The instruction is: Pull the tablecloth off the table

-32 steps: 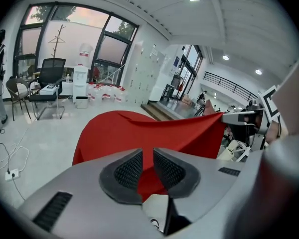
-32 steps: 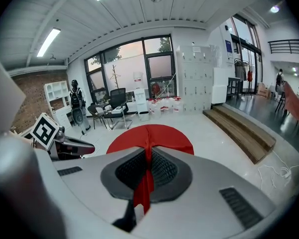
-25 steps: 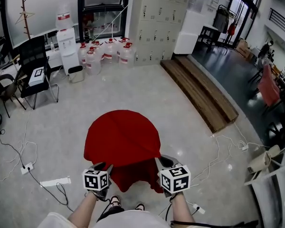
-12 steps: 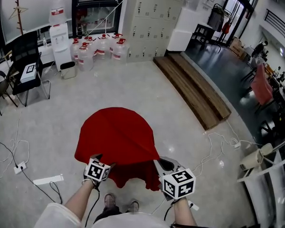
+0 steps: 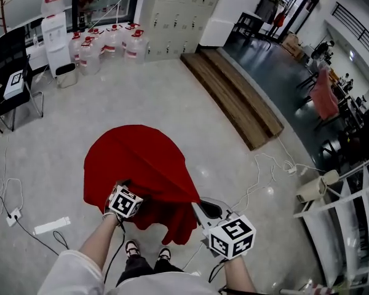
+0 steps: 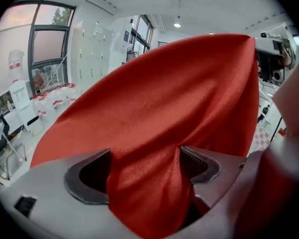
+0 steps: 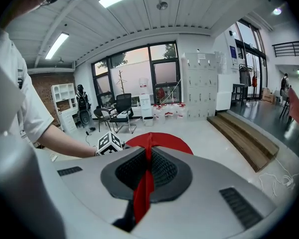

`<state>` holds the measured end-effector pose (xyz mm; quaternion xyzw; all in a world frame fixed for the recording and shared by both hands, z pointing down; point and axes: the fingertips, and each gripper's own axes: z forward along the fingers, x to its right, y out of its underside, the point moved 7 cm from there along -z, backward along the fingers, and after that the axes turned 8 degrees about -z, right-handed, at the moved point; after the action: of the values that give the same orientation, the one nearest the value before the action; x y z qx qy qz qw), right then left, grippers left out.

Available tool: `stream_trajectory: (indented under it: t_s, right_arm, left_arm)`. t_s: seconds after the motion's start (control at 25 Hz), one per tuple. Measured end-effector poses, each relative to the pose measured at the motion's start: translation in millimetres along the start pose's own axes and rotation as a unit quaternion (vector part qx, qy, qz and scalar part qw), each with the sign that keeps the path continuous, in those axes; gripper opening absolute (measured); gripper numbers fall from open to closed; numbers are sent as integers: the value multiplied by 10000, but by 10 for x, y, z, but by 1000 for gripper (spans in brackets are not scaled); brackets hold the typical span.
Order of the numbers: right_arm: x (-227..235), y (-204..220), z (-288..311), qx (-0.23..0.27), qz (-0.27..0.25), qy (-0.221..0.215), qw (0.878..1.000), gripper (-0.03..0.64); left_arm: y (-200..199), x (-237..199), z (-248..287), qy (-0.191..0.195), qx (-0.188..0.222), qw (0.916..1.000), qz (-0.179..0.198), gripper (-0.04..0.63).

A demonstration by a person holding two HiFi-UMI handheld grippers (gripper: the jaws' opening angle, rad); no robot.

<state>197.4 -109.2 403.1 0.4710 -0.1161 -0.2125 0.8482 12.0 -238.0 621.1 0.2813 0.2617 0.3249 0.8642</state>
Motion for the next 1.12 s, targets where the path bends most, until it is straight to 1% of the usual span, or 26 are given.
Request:
stream_trajectory:
  t_s: [0.08,0.24,0.32,0.44,0.52,0.6,0.76,0.88,0.96,1.12]
  right_arm:
    - [24,-3,14,4,64,18,10000,28]
    - [11,9,46,-21,116,18,9999,28]
    - [-3,19,64,-20,112,3,9999,28]
    - [-33,12,69,-4,142,-17,9999,28]
    - [-36,11,58,7,222,-4,9998,28]
    - [-15,24,46,-10,300,35,9995,28]
    - [26,49,56,-14,398,63,9992,28]
    - [59,39,75,17,450,61,9990,28]
    - [73,29,96,-3,459,59,9989,28]
    - [65,49,149,-104,422,4,9991,28]
  left_arm:
    - [-40,-19,47,147,-73,9998,78,440]
    - [-73,-67,165,496,-276,9977,364,454]
    - [-90,-79,253,748,-443,9952,455,456]
    - [-102,-66,375,1226,-719,9885,513,457]
    - [-97,-34,436,1491,-902,9836,462,457]
    - [-79,6,491,1634,-1034,9805,362,456]
    - [-18,67,558,1749,-1149,9778,137,454]
    - [7,106,565,1804,-1215,9761,49,450]
    - [9,117,558,1860,-1250,9746,32,427]
    - [14,177,549,2027,-1287,9707,107,266]
